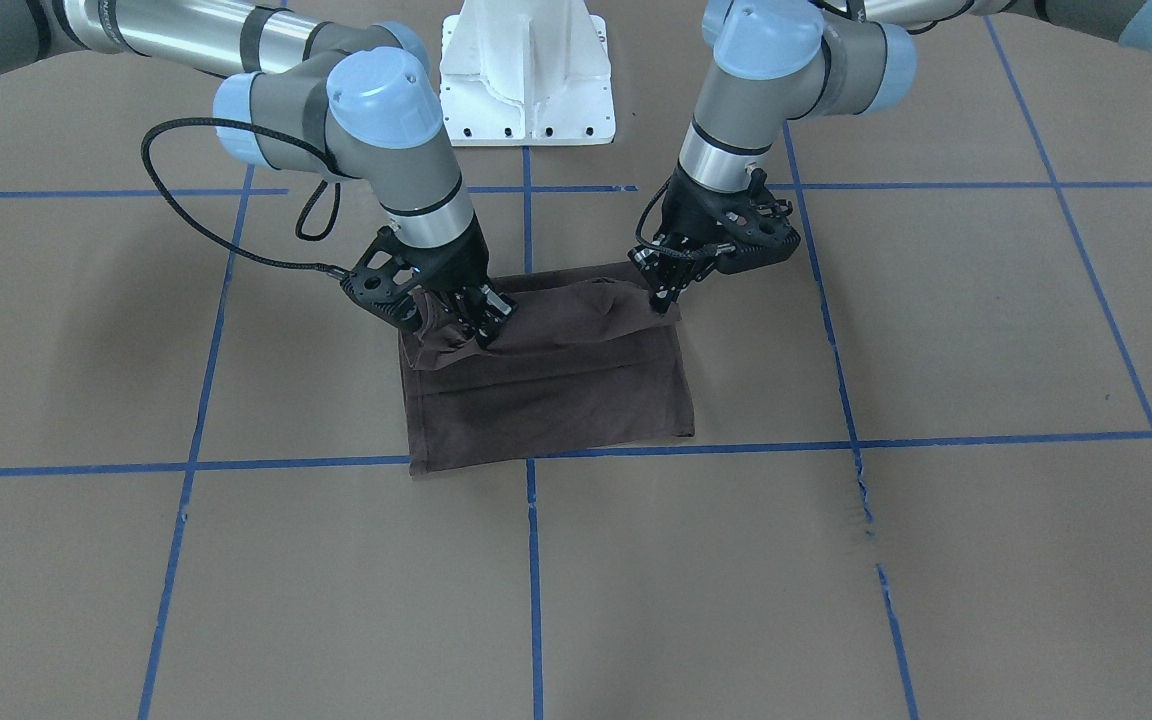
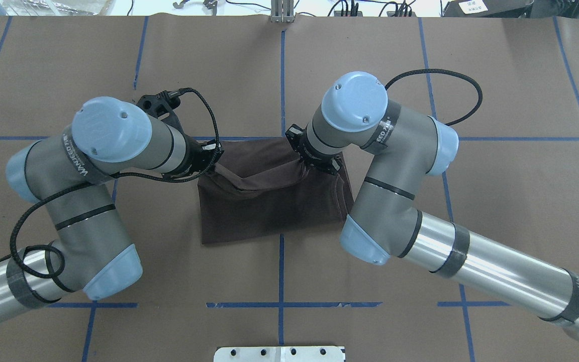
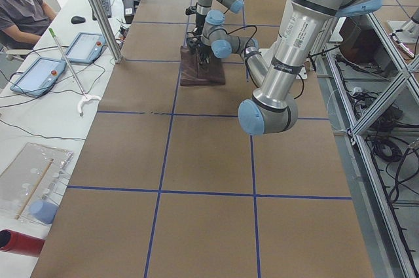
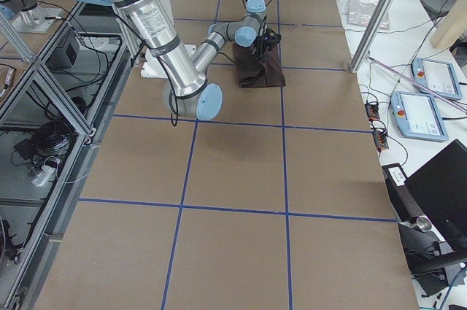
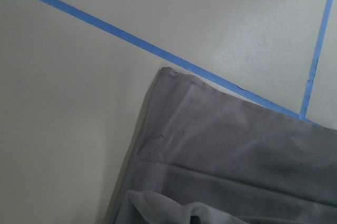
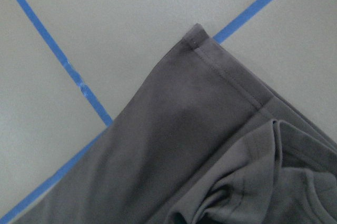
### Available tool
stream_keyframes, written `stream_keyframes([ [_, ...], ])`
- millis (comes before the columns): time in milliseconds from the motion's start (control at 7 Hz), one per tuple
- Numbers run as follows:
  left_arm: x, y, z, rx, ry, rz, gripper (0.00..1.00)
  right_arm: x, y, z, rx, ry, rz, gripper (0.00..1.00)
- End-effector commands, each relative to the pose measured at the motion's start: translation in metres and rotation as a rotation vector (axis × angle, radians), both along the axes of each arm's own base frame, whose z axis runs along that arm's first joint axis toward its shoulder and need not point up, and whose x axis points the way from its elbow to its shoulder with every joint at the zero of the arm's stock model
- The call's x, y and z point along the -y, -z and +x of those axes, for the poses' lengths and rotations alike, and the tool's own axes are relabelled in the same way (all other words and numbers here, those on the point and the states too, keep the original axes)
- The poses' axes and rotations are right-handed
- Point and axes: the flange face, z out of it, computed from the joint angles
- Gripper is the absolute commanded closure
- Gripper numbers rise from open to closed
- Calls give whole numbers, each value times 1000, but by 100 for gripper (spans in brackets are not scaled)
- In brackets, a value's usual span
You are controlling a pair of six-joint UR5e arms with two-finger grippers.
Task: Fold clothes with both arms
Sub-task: 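Open both grippers and lift them away from the folded shirt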
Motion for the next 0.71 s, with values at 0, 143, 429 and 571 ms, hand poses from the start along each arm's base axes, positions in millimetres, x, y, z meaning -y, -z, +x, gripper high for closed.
stream_keyframes([
  [0,98,-28,2,80,62,25,1,114,-12,1,-23,-37,-77,0],
  [143,141,-51,-24,135,76,64,0,150,-8,18,-32,-22,-62,0],
  [429,153,-55,-43,159,43,111,0,168,-35,41,-73,27,3,0],
  [571,147,-57,-43,131,-5,87,0,179,-39,59,-71,36,5,0],
])
